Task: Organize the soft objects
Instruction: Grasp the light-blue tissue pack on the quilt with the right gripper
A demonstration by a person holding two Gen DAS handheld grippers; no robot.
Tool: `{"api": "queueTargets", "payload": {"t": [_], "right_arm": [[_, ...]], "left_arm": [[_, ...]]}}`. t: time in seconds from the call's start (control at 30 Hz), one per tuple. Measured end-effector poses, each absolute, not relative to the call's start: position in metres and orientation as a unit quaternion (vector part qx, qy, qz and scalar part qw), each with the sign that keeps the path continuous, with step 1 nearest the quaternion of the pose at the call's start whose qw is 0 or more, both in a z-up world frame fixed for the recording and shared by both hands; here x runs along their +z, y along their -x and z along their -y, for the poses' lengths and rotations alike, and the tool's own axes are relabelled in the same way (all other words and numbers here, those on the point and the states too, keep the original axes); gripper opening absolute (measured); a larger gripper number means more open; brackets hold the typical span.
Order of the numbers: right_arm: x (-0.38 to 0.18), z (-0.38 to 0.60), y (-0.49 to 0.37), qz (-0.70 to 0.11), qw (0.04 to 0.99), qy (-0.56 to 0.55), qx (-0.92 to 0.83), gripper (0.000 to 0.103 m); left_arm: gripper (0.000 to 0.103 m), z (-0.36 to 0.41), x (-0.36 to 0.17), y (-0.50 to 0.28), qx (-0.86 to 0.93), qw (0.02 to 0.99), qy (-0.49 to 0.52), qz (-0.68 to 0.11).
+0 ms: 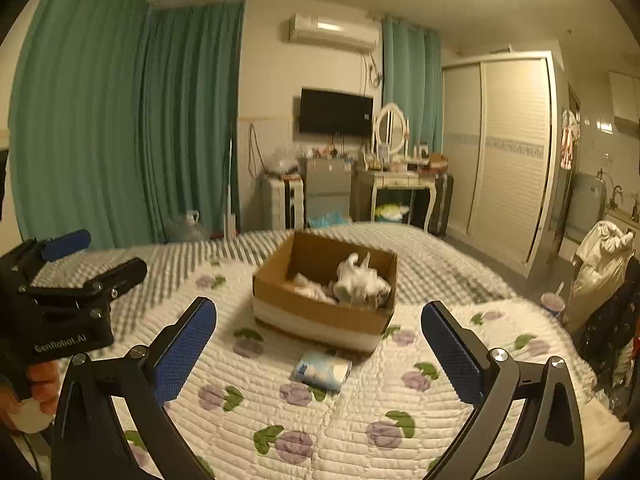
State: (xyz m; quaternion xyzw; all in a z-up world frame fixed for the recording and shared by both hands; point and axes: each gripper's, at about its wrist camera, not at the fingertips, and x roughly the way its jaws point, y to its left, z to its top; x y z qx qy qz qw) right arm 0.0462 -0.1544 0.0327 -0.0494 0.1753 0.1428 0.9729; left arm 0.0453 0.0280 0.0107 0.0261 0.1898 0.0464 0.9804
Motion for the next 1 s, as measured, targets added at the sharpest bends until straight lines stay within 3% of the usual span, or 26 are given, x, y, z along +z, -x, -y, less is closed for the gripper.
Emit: {"api": "queueTargets", "payload": {"t": [0.5,0.73,1.0], "right_arm": [[-0.074,0.127,-0.173,-0.277,0.951,0.037,0.129,0.103],[-0.134,0.128,-0.205,-0.343,0.931,0.037,0.117,0.103],[-0.160,0.131,-0.222,-0.366,0.923,0.026,0.115,0.103]], "left_arm": [[0.097,-0.051,-0.080,-0.151,0.042,0.962,-0.014,-0.269],[0.097,-0.050,-0.126,-0.170,0.047,0.945,-0.008,-0.324],[0.097,-0.048,-0.149,-0.180,0.053,0.934,-0.007,-0.352]]}}
